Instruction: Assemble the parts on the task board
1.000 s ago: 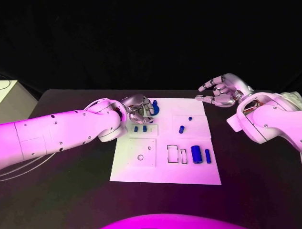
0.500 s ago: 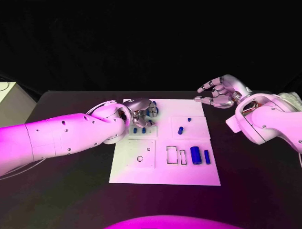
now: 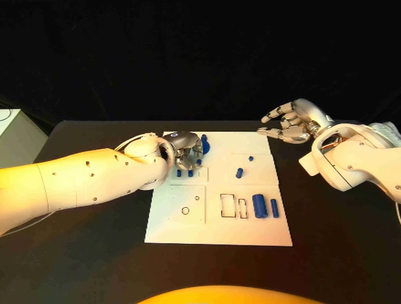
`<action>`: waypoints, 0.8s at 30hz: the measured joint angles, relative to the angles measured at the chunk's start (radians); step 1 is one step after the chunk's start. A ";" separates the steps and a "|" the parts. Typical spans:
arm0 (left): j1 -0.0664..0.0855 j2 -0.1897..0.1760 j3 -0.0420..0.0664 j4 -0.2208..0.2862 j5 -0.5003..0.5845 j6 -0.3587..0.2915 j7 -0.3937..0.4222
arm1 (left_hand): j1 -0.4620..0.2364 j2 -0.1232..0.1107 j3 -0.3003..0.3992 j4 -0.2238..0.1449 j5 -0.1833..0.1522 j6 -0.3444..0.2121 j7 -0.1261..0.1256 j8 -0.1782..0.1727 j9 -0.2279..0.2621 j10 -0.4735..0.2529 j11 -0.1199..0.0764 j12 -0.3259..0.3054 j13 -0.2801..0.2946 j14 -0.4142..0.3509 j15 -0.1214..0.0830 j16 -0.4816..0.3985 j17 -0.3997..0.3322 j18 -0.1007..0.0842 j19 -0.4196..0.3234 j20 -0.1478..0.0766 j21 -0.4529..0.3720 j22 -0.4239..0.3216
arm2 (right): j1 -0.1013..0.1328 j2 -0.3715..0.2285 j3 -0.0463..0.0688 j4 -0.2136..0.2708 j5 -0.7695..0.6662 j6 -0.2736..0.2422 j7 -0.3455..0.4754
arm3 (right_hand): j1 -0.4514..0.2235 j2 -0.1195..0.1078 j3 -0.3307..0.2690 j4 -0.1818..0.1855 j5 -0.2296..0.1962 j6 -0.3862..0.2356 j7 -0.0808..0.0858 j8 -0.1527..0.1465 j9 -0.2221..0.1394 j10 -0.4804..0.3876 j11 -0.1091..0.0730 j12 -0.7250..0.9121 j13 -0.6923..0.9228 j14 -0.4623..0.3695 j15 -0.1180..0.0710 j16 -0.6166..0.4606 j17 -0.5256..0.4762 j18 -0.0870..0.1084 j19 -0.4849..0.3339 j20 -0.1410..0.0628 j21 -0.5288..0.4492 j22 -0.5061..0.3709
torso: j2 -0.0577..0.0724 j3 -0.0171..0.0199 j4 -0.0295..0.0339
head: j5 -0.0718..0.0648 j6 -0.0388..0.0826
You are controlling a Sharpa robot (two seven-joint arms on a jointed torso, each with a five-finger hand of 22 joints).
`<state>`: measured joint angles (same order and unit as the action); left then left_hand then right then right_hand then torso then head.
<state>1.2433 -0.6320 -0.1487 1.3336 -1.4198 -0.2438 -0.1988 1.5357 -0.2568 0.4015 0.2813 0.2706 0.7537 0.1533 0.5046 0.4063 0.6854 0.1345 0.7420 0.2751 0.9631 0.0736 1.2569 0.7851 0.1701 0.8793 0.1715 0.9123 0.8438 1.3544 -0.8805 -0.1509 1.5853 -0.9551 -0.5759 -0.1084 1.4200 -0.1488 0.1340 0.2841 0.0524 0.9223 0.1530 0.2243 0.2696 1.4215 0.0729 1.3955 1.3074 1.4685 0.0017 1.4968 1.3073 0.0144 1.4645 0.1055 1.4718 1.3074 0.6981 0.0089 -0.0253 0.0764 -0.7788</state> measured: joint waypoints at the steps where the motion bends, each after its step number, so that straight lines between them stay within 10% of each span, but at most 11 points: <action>1: 0.000 0.001 0.000 -0.001 -0.002 0.003 -0.004 | 0.000 0.000 0.000 0.000 0.000 0.005 -0.002 -0.006 -0.007 0.005 0.001 -0.006 -0.007 0.000 0.000 0.006 -0.003 0.000 0.000 0.000 0.005 0.003 | 0.000 0.000 0.000 0.000 0.000 0.000 0.000 | 0.000 0.000 0.000 0.000 0.000 0.000 0.000 0.000 0.000 0.000 0.000 0.000 0.000 0.000 0.000 0.000 0.000 0.000 0.000 0.000 0.000 0.000 | 0.000 0.0000 0.0000 | 0.000 0.000; 24: 0.002 0.023 0.001 -0.024 -0.006 0.028 -0.032 | 0.008 0.008 0.025 0.002 0.000 0.025 0.001 -0.053 -0.071 0.059 -0.009 -0.075 -0.082 0.020 -0.009 0.061 -0.044 0.000 0.000 0.000 0.031 0.033 | 0.000 0.000 0.000 0.001 0.000 0.000 0.000 | 0.000 0.000 0.000 0.000 0.000 0.000 0.000 0.000 0.000 0.000 0.000 0.000 0.000 -0.004 -0.004 0.000 0.000 0.000 0.000 0.000 0.000 0.001 | 0.000 0.0009 0.0006 | -0.004 -0.002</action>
<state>1.2448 -0.6086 -0.1475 1.3093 -1.4255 -0.2155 -0.2307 1.5438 -0.2487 0.4268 0.2835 0.2707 0.7786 0.1544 0.4516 0.3357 0.7441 0.1252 0.6672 0.1930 0.9828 0.0646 1.3175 0.7407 0.1701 0.8792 0.1715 0.9432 0.8769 1.3543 -0.8804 -0.1509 1.5861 -0.9551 -0.5757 -0.1085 1.4201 -0.1488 0.1341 0.2841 0.0524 0.9222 0.1530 0.2242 0.2696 1.4215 0.0729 1.3955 1.3073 1.4646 -0.0021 1.4968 1.3073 0.0144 1.4644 0.1055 1.4718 1.3081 0.6985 0.0098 -0.0247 0.0725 -0.7811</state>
